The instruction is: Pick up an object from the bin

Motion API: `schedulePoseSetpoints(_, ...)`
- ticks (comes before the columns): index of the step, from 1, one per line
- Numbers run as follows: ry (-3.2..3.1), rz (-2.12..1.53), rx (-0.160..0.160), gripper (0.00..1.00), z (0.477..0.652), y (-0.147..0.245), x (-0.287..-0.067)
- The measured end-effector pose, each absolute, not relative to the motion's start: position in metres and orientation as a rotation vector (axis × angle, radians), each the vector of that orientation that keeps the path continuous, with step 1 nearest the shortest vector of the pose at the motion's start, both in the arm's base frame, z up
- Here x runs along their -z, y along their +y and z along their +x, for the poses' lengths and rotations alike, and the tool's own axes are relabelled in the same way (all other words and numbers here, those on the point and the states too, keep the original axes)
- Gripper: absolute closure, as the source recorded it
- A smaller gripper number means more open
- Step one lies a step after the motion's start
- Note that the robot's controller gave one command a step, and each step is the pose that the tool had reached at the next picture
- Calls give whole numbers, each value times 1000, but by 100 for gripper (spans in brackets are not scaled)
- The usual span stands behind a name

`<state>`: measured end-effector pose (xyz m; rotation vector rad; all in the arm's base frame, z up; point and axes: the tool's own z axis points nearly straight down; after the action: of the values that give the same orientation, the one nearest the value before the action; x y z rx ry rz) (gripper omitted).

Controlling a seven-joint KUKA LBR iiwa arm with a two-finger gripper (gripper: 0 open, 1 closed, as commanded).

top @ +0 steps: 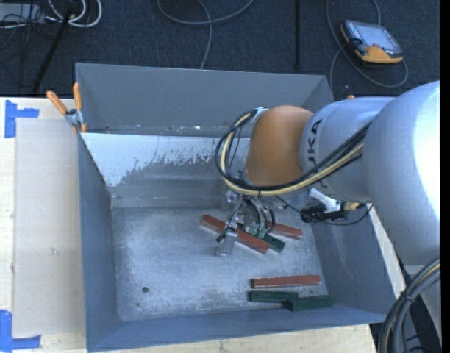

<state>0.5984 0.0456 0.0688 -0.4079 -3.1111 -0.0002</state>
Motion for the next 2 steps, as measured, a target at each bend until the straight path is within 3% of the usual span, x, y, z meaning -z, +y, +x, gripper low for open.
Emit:
schedulePoseSetpoints(1,-3113,-411,1,0,599,45,-69)
schedulePoseSetpoints(2,-3114,-413,2,100,599,46,-69)
